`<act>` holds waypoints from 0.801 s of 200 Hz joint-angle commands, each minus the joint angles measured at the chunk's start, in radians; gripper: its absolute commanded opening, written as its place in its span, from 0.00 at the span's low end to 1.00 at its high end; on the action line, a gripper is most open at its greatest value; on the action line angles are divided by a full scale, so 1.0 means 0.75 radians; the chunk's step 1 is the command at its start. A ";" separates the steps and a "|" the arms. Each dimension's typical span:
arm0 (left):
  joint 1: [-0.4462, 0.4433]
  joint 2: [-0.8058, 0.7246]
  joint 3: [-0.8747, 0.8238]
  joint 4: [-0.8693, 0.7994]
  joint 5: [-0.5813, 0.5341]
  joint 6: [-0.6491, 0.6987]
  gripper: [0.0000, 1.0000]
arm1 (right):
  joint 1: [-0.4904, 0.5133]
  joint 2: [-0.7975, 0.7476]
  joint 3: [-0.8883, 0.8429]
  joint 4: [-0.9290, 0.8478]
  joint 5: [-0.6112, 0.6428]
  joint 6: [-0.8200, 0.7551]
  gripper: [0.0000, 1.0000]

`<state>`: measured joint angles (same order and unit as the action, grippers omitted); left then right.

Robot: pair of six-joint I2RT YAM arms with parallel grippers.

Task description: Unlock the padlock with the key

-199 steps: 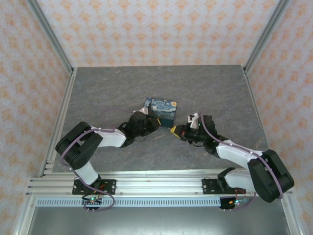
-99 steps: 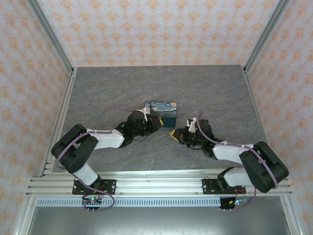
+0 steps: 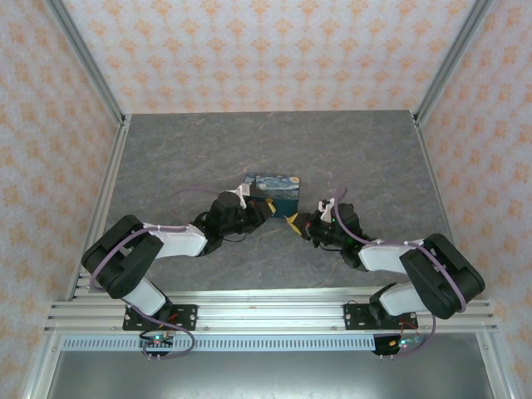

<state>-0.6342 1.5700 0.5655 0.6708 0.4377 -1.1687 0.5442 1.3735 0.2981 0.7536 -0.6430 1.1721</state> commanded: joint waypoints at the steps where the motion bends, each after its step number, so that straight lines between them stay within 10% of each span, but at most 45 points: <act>1: 0.007 -0.001 -0.005 0.148 -0.003 -0.077 0.00 | 0.015 -0.021 0.022 0.053 0.045 0.027 0.00; 160: 0.007 -0.011 -0.003 0.149 0.008 -0.093 0.00 | 0.052 0.038 0.109 0.067 0.056 0.047 0.00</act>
<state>-0.6338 1.5707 0.5617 0.7235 0.4381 -1.2312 0.5735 1.3888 0.3466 0.7609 -0.6228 1.2045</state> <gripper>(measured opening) 0.104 0.045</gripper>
